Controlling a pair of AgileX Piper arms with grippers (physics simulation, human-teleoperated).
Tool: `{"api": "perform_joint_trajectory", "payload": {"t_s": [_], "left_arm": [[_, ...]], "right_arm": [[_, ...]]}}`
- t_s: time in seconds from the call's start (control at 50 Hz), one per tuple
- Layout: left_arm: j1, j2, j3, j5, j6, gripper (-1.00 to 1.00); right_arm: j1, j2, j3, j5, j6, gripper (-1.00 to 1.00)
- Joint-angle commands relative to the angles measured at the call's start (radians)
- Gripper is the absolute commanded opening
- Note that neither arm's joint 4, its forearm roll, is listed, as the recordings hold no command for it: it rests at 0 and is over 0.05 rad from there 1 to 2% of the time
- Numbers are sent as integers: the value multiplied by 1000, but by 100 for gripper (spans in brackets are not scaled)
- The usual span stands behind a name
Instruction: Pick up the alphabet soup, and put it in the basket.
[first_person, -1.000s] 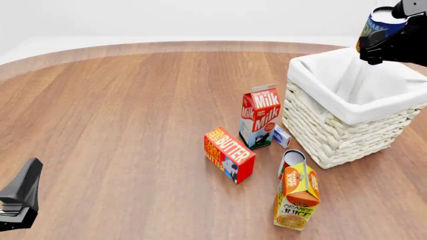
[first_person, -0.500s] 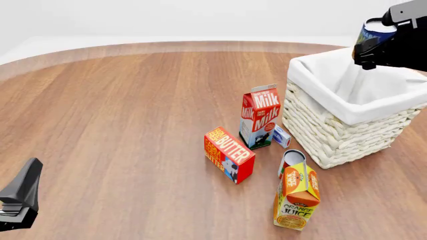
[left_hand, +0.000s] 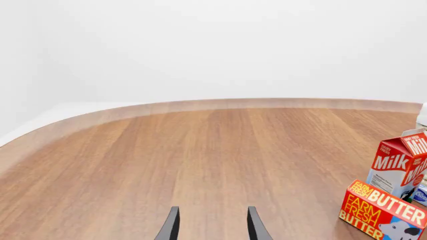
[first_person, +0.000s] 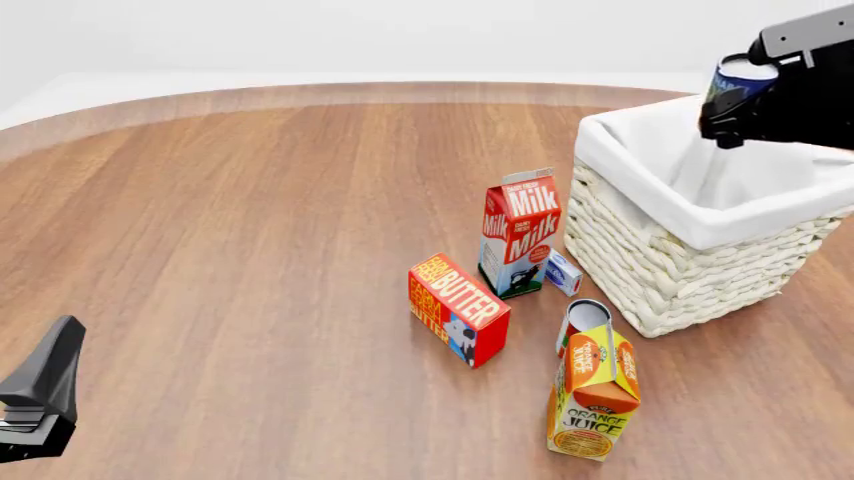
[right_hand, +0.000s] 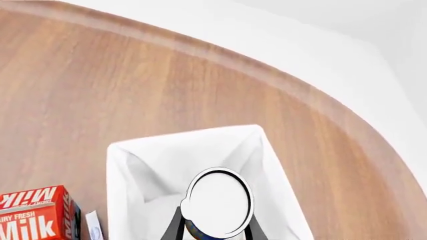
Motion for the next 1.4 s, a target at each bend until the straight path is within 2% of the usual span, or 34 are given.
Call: {"api": "perform_joint_trajectory", "payload": {"t_s": [0.02, 0.5, 1.04, 1.4], "left_arm": [[0, 0, 0, 0, 0, 100], [0, 0, 0, 0, 0, 100], [0, 0, 0, 0, 0, 100], [0, 0, 0, 0, 0, 100]], "right_arm": [[-10, 26, -10, -4, 17, -100], [-27, 94, -19, -18, 27, -100], [0, 142, -54, 40, 30, -100], [-12, 170, -73, 69, 19, -100]]}}
